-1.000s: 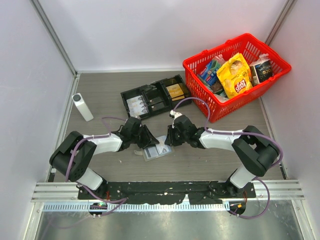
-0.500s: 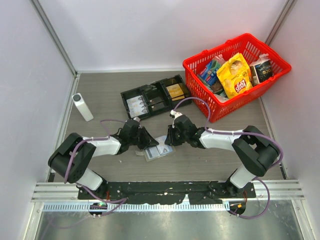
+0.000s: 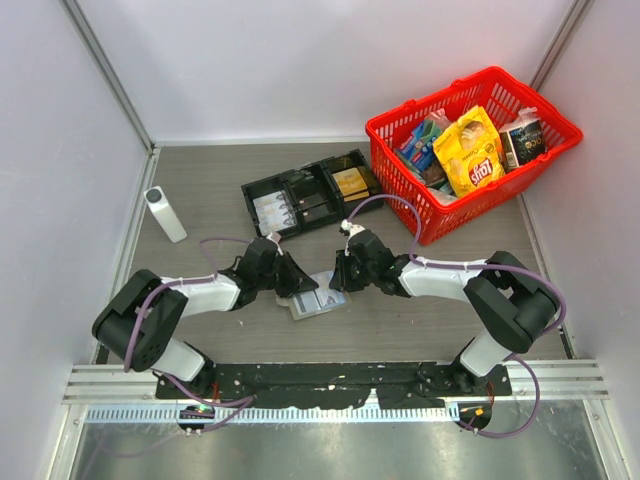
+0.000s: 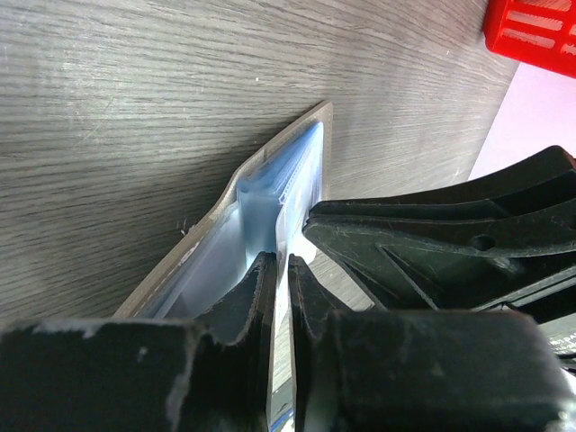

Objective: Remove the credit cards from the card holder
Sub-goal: Remove the credit card from the card holder.

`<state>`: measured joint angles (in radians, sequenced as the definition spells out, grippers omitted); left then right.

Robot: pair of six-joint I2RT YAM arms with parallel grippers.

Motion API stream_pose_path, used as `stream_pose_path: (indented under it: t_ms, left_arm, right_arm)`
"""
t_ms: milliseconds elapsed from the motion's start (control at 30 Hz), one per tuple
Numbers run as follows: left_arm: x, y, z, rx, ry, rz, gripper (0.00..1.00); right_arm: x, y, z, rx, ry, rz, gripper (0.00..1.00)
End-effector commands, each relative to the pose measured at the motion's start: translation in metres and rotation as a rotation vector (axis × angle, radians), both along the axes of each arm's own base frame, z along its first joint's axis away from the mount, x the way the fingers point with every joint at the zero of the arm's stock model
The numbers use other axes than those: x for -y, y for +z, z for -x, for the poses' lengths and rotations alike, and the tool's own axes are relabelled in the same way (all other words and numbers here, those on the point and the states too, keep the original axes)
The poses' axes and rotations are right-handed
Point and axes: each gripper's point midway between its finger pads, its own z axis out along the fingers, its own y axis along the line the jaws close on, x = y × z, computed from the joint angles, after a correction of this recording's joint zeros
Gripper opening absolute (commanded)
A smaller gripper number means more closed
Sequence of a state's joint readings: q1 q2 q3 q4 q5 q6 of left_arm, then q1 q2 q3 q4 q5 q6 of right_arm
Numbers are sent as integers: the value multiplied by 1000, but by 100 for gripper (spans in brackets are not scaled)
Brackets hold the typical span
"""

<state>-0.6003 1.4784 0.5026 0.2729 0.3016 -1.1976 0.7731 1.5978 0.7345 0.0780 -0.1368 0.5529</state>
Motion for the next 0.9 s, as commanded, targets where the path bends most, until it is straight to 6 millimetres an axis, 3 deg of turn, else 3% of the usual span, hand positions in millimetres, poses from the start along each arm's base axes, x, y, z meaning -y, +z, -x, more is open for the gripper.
stream_pose_path:
  t_ms: [0, 100, 533, 867]
  left_arm:
    - [12, 11, -2, 33, -35, 60, 11]
    - [11, 13, 0, 34, -43, 58, 0]
    - [-27, -2, 29, 0, -18, -93, 0]
    - [-57, 6, 44, 32, 4, -169, 0]
  right_arm:
    - [3, -11, 4, -33, -2, 27, 20]
    - [4, -13, 4, -38, -8, 31, 20]
    - [7, -17, 2, -39, -33, 48, 20]
    - [4, -11, -6, -30, -57, 39, 21]
